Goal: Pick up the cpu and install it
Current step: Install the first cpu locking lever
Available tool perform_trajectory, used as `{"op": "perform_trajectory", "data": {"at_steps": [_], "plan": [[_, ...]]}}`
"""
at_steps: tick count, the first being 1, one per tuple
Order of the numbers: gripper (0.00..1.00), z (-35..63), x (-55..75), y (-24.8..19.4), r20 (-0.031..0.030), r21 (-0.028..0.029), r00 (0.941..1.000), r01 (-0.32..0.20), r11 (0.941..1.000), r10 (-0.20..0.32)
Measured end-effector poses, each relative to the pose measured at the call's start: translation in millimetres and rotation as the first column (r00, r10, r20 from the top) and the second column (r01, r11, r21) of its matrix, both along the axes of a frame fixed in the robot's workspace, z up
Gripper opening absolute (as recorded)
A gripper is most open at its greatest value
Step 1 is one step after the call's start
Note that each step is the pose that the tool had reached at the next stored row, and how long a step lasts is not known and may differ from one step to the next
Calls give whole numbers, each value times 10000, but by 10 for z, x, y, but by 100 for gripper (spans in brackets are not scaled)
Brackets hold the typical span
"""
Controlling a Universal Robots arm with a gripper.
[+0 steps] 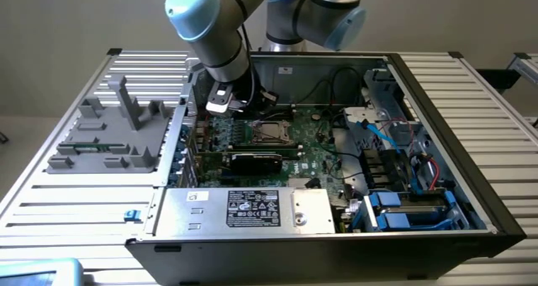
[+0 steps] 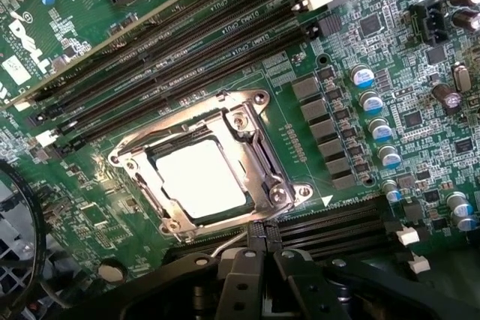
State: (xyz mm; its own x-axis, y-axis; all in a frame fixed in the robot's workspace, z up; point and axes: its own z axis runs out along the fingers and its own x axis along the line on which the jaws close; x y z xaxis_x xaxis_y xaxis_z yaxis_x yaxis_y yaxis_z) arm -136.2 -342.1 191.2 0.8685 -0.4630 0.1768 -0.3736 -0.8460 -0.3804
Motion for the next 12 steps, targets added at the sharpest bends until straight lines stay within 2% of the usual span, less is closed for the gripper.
{"op": "perform_trajectory", "data": {"at_steps": [7, 12], "plan": [[11, 86, -106, 2, -6, 6, 10000, -1, 10000, 1], [11, 87, -129, 63, -8, 3, 10000, -1, 10000, 1]]}}
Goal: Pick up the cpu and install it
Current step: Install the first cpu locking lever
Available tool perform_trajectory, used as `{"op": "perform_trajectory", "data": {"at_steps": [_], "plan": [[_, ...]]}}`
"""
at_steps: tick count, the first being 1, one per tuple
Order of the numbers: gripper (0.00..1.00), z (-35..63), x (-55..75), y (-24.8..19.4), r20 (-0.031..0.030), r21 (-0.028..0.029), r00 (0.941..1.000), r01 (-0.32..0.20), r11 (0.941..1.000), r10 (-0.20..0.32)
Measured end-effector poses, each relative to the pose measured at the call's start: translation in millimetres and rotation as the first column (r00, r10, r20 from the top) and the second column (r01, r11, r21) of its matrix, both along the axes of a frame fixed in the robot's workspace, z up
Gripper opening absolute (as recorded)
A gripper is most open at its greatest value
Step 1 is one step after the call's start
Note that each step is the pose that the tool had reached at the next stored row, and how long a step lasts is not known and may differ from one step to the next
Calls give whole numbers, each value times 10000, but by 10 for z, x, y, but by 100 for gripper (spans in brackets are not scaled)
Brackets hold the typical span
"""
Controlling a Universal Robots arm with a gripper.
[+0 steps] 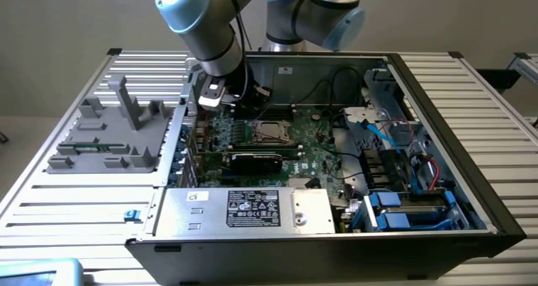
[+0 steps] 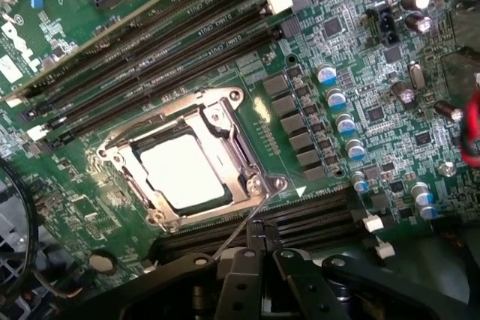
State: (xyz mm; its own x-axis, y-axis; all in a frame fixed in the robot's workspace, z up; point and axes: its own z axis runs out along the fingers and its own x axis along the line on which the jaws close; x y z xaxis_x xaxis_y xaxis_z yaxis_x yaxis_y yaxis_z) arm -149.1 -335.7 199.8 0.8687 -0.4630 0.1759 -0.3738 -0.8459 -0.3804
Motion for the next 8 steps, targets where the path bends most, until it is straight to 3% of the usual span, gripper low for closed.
{"op": "perform_trajectory", "data": {"at_steps": [4, 8], "plan": [[11, -1, -2, 3, 4, 1, 10000, -1, 10000, 1], [11, -18, -15, 3, 44, 1, 10000, -1, 10000, 1]]}}
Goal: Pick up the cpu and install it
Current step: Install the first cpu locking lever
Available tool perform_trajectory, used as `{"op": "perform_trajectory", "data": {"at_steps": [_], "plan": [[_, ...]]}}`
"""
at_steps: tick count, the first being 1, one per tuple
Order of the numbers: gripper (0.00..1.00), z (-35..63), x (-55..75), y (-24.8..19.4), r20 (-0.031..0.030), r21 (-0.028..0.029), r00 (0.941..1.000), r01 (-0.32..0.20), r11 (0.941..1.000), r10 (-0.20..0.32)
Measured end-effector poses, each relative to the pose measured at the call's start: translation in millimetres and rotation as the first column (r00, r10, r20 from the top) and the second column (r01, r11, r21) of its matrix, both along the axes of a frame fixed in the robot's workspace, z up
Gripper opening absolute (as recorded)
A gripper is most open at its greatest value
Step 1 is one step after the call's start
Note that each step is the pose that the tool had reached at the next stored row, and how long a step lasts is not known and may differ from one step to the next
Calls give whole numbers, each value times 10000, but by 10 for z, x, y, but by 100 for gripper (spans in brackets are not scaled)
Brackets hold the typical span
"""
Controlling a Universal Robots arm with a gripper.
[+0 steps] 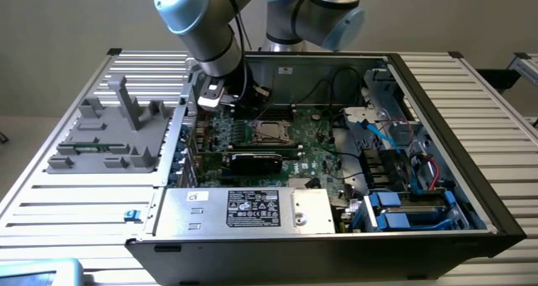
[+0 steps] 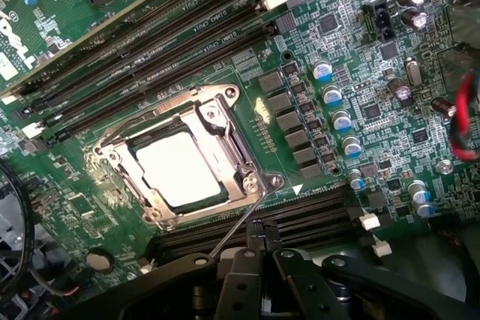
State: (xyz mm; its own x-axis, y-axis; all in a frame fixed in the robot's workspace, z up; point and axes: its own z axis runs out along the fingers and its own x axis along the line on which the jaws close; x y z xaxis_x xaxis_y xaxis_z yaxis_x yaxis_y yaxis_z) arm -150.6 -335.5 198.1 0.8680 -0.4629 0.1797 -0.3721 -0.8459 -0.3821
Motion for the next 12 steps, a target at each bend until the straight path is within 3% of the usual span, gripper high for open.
{"op": "perform_trajectory", "data": {"at_steps": [4, 12], "plan": [[11, -50, -1, 0, 57, 0, 10000, 0, 10000, 0], [11, -55, 38, 0, 58, -3, 10000, 1, 10000, -1]]}}
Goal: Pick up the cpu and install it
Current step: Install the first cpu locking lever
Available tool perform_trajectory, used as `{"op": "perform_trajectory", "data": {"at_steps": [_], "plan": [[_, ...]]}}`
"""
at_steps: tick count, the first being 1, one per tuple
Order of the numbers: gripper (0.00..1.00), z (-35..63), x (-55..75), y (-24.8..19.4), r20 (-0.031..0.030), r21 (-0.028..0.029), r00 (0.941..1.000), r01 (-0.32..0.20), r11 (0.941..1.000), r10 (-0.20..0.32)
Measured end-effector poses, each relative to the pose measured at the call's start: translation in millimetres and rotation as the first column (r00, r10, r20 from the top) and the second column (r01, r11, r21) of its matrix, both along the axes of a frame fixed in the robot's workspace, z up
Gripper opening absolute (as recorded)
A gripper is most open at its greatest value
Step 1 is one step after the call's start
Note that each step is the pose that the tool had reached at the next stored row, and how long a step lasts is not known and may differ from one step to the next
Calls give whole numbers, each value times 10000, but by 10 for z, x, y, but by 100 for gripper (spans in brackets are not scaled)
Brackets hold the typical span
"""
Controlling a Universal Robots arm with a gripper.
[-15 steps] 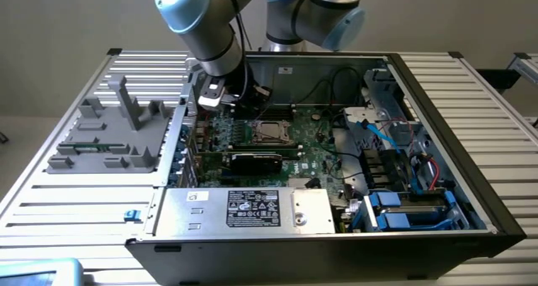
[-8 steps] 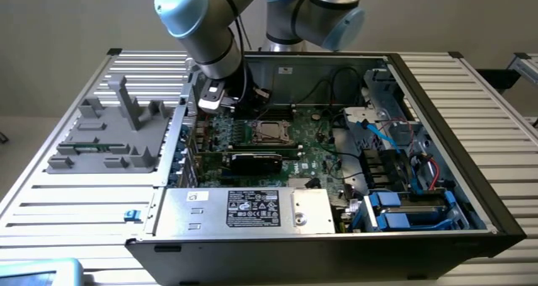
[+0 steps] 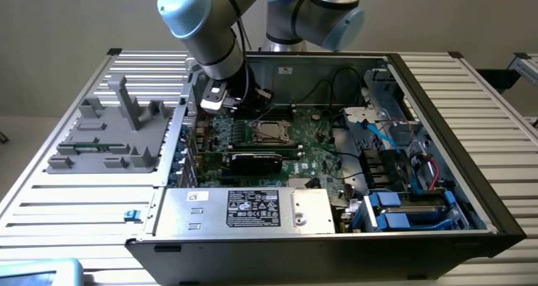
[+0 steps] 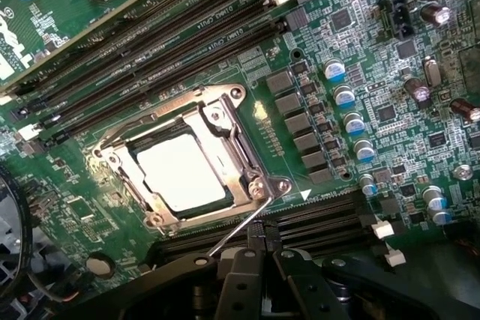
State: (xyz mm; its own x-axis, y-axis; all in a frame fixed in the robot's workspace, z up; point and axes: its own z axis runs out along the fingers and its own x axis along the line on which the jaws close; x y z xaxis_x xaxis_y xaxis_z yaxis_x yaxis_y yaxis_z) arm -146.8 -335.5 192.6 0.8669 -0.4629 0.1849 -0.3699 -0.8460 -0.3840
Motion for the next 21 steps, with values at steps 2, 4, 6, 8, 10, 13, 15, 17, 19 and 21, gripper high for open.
{"op": "perform_trajectory", "data": {"at_steps": [2, 4, 6, 8, 10, 13, 15, 17, 19, 21], "plan": [[11, 17, -1, 0, -7, 0, 10000, 3, 10000, -3], [11, 36, -6, 1, -12, 2, 10000, 4, 10000, -4], [11, 43, -30, 1, -12, 2, 10000, 4, 10000, -4], [11, 44, -56, 3, -13, 1, 10000, 4, 10000, -4], [11, 44, -71, 3, -12, 1, 10000, 4, 10000, -4], [11, 44, -72, -7, -13, 2, 10000, 3, 10000, -3], [11, 44, -72, -20, -13, 1, 10000, 4, 10000, -4], [11, 44, -67, -30, -14, 1, 10000, 3, 10000, -3], [11, 44, -54, -32, -13, 2, 10000, 3, 10000, -3], [11, 43, -42, -32, -12, 2, 10000, 3, 10000, -3]]}}
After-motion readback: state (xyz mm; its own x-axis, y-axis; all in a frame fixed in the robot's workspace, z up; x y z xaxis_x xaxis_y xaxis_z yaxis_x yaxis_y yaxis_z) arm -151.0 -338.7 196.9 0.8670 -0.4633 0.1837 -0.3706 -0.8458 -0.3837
